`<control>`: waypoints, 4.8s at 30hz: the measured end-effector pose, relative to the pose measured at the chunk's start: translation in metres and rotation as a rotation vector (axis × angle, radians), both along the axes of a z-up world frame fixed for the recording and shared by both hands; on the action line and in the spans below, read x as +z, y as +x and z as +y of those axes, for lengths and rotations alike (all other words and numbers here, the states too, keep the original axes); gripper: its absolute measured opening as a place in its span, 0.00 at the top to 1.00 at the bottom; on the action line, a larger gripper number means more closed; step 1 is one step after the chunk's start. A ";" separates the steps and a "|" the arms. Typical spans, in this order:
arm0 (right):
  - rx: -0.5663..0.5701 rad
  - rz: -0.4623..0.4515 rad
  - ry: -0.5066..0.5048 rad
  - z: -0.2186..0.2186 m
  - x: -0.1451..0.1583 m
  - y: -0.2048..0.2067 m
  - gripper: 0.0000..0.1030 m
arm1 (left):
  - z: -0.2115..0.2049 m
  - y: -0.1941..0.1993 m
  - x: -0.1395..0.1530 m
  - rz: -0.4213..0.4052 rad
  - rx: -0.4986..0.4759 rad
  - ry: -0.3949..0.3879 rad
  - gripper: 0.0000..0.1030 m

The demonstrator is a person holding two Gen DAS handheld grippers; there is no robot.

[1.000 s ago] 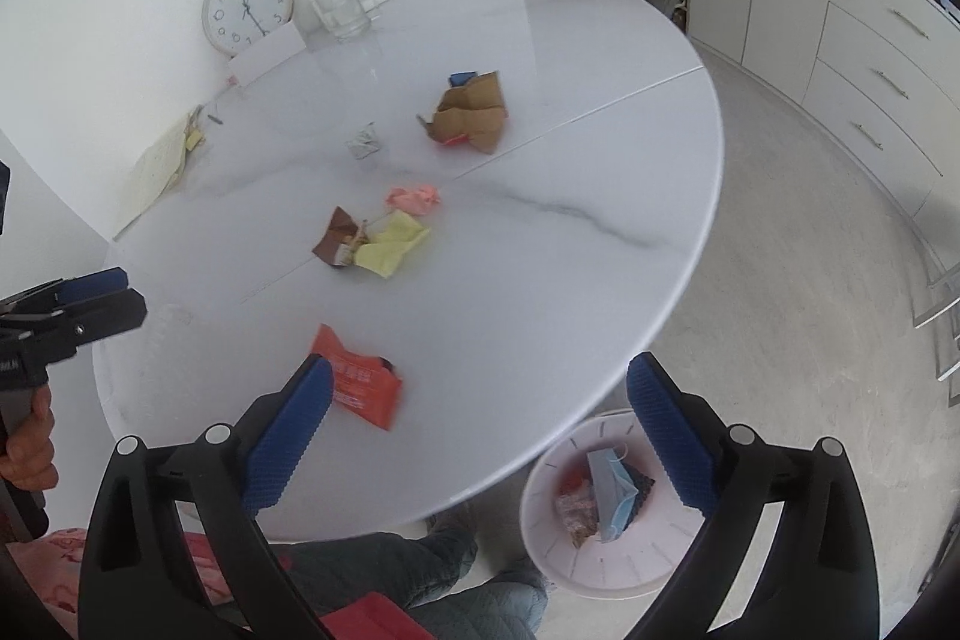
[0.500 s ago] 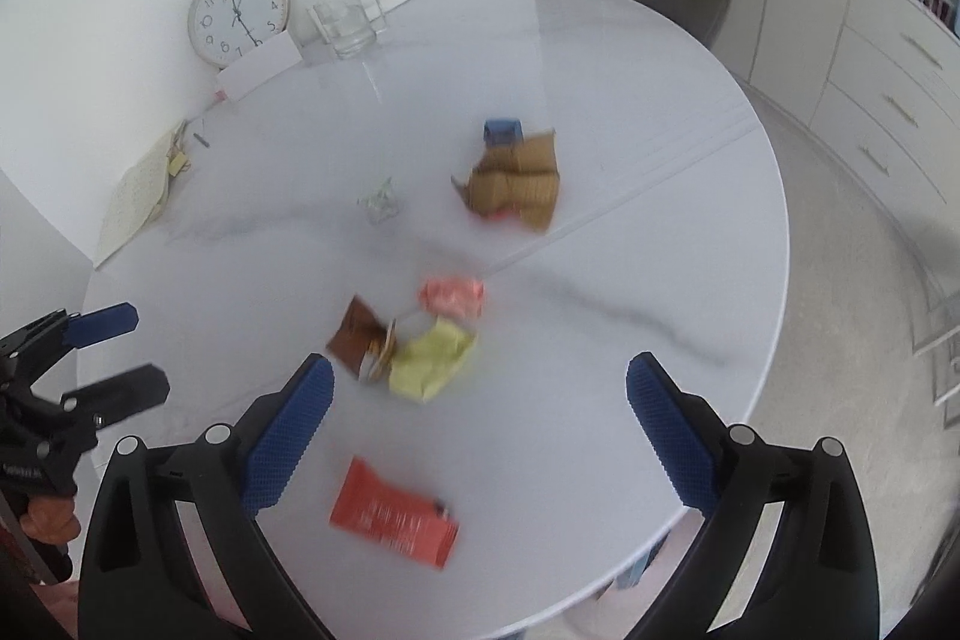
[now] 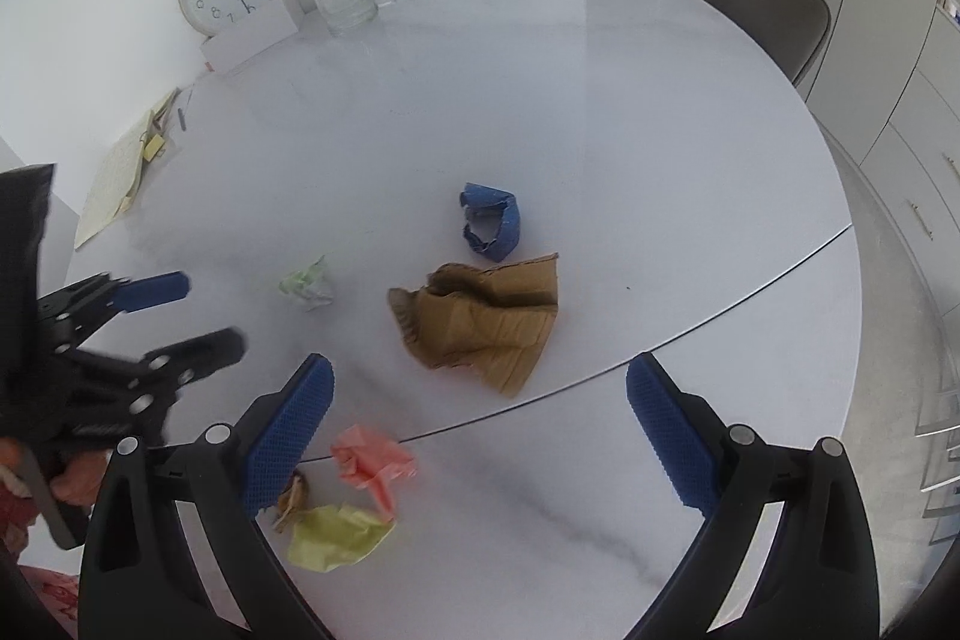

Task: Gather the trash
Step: 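Grasp the green crumpled paper with the left tool, then grasp the brown crumpled paper with the right tool while the left tool lifts the green paper, then carry both papers over the bin and open both tools to drop them, then bring both open tools back over the table, then grasp the brown foil wrapper with the left tool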

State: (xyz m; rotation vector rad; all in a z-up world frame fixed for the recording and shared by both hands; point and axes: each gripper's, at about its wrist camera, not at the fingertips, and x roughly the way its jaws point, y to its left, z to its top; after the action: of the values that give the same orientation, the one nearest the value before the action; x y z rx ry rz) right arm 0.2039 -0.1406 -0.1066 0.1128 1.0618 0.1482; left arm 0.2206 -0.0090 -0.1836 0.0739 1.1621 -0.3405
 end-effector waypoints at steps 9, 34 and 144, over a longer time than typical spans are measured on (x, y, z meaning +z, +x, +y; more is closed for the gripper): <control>-0.006 0.016 0.041 -0.014 -0.009 0.017 0.05 | -0.019 0.033 -0.036 0.057 0.002 0.029 0.61; 0.848 0.118 -0.427 0.080 -0.051 0.057 0.40 | 0.029 -0.007 0.018 0.056 0.126 -0.081 0.66; -0.115 0.065 -0.008 0.025 -0.011 -0.118 0.03 | -0.020 -0.085 -0.037 0.043 -0.324 0.132 0.25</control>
State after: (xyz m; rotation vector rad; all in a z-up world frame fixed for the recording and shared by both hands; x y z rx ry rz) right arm 0.0856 -0.1154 -0.1173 0.1722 1.1180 0.0369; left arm 0.1355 -0.0292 -0.2209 0.3746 1.2156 -0.5528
